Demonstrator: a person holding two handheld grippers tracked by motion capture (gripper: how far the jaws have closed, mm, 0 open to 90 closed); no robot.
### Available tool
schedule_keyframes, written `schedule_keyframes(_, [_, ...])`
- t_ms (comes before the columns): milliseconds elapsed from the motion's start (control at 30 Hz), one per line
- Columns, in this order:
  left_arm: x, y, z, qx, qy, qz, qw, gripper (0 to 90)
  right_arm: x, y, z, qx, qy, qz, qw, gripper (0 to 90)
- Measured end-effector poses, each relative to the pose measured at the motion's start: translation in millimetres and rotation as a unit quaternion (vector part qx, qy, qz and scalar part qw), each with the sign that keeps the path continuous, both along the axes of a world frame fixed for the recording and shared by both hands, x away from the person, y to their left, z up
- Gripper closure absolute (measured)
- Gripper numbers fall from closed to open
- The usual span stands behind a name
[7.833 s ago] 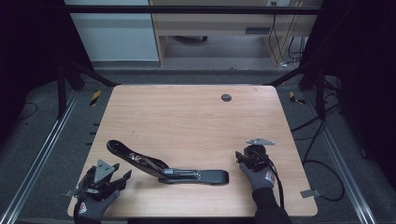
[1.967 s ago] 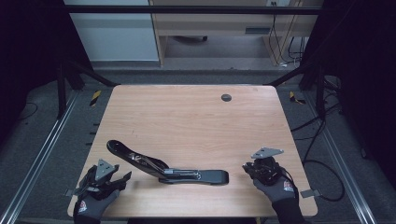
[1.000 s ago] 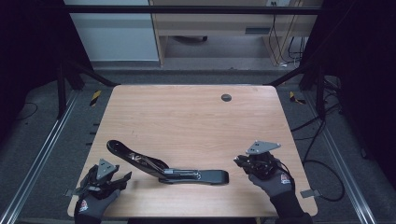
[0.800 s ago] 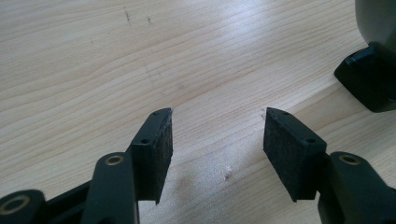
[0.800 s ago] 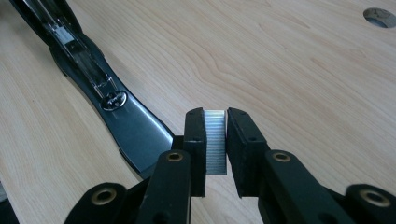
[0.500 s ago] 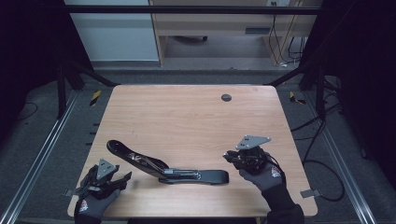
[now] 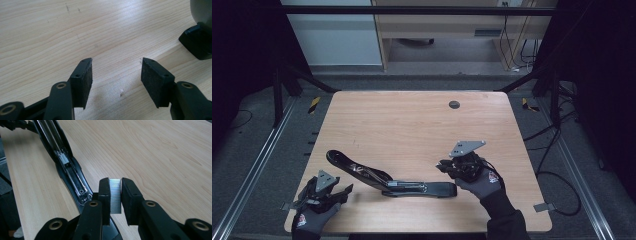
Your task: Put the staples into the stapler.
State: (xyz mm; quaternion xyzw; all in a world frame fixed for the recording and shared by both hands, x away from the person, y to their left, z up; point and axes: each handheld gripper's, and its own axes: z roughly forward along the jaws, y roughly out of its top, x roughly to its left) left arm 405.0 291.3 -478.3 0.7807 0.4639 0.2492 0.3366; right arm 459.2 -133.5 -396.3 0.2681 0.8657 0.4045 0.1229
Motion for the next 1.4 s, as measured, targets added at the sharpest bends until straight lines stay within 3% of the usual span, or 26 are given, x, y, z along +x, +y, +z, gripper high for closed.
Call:
schedule_keyframes(1000, [1.2, 0.7, -1.0, -0.004, 0.003, -0.002, 1.0000, 42.3, 16.1, 28.1, 4.1, 0.032, -0.004, 0.068, 0.9972, 78.6])
schedule_keyframes(1400, [1.7, 0.6, -1.1, -0.002, 0.004, -0.001, 1.0000, 42.4, 22.4, 35.0, 0.2, 0.020, 0.004, 0.097, 0.9951, 78.6])
